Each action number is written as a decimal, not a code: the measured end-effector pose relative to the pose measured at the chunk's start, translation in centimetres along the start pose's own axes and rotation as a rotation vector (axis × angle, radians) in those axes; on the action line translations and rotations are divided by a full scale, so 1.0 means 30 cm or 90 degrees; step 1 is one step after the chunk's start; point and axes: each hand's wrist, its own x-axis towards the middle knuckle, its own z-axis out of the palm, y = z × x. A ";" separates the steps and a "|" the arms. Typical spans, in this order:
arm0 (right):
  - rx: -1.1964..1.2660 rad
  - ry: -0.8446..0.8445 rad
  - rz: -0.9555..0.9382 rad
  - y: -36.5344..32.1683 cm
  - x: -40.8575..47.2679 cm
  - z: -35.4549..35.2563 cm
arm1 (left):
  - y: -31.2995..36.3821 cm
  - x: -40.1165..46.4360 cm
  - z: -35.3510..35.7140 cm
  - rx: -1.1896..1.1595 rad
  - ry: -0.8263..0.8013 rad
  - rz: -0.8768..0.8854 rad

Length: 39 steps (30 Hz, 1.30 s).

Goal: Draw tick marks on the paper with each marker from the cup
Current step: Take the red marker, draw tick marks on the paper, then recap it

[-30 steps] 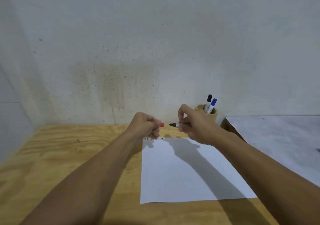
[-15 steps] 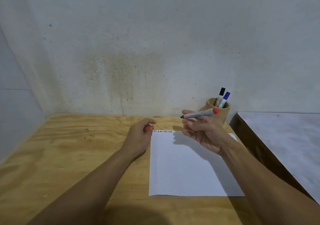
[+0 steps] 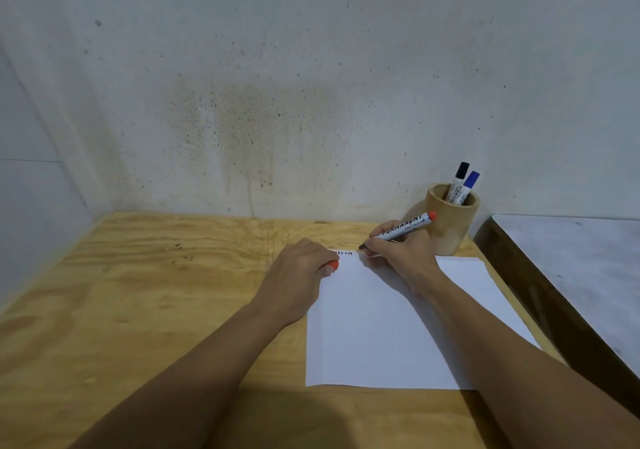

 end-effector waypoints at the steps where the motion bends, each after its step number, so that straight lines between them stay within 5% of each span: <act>1: -0.011 0.003 -0.006 0.010 0.002 0.000 | 0.001 0.000 0.002 -0.004 -0.005 -0.007; 14: -0.057 0.000 -0.057 0.056 0.019 -0.018 | 0.006 0.000 0.002 -0.007 0.002 -0.056; 20: -0.095 0.023 -0.072 0.066 0.032 -0.031 | -0.015 0.056 -0.045 -0.160 0.124 -0.278; 32: -0.059 0.009 -0.085 0.060 0.023 -0.028 | -0.054 0.190 -0.031 -0.060 -0.033 -0.281; 39: -0.090 0.007 -0.099 0.071 0.034 -0.036 | -0.040 0.171 -0.018 -0.125 0.019 -0.335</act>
